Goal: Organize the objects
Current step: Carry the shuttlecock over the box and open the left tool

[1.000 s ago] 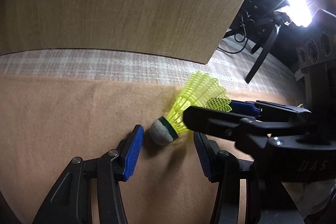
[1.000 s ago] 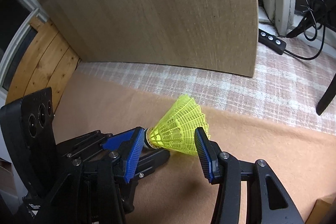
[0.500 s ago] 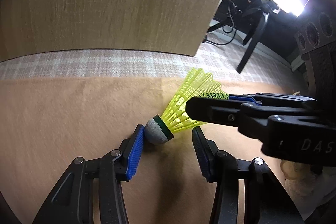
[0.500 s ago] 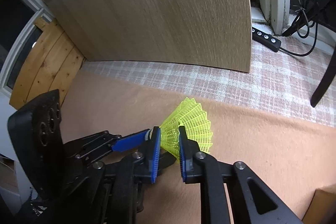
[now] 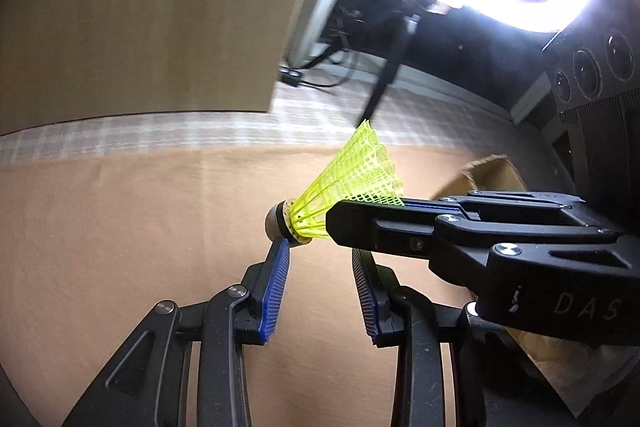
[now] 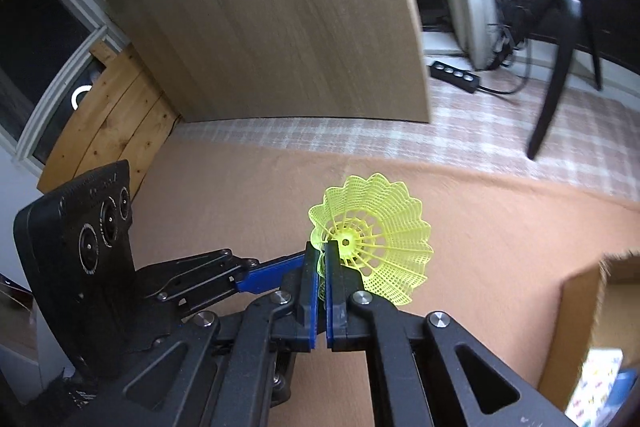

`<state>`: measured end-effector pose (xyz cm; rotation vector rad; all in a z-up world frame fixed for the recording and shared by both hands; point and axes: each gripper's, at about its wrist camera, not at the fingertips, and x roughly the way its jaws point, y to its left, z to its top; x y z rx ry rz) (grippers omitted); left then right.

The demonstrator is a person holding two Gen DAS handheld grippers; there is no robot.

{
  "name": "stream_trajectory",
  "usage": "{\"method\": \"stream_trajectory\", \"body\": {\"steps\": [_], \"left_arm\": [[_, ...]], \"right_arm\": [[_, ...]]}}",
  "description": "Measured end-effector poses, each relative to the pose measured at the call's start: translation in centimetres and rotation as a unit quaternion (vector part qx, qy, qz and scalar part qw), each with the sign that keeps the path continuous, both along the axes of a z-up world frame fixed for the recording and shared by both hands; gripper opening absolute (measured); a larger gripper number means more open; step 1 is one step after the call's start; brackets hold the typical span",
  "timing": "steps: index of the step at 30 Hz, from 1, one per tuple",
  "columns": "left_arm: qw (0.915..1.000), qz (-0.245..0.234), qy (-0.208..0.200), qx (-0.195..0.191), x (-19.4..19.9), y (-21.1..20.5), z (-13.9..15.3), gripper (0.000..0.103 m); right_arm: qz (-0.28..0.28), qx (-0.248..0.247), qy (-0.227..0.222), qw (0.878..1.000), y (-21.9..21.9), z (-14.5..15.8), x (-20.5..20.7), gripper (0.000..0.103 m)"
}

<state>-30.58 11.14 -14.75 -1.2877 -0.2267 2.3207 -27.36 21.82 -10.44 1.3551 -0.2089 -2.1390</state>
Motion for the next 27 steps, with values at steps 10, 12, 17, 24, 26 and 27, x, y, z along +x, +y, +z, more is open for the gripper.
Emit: {"method": "stream_trajectory", "body": {"steps": [10, 12, 17, 24, 26, 27], "left_arm": [[0.9988, -0.041, 0.009, 0.025, 4.0, 5.6, 3.4, 0.034], [0.9982, -0.052, 0.013, 0.027, 4.6, 7.2, 4.1, 0.034], [0.9963, -0.077, 0.022, 0.030, 5.6, 11.2, 5.4, 0.034], [0.9932, -0.108, 0.026, 0.037, 5.9, 17.4, 6.5, 0.034], [0.9925, -0.113, 0.025, 0.038, 6.0, 18.7, 6.7, 0.034], [0.9921, -0.117, 0.025, 0.039, 5.9, 19.7, 6.8, 0.034]], "right_arm": [[-0.039, -0.002, 0.024, 0.999, 5.7, 3.2, 5.0, 0.003], [-0.049, 0.003, 0.031, 0.998, 7.0, 3.7, 5.8, 0.003], [-0.076, 0.018, 0.046, 0.996, 10.4, 5.2, 7.4, 0.003], [-0.111, 0.035, 0.059, 0.991, 14.7, 6.1, 8.4, 0.003], [-0.119, 0.040, 0.060, 0.990, 15.9, 6.1, 8.5, 0.003], [-0.122, 0.042, 0.060, 0.990, 16.4, 6.2, 8.5, 0.003]]}}
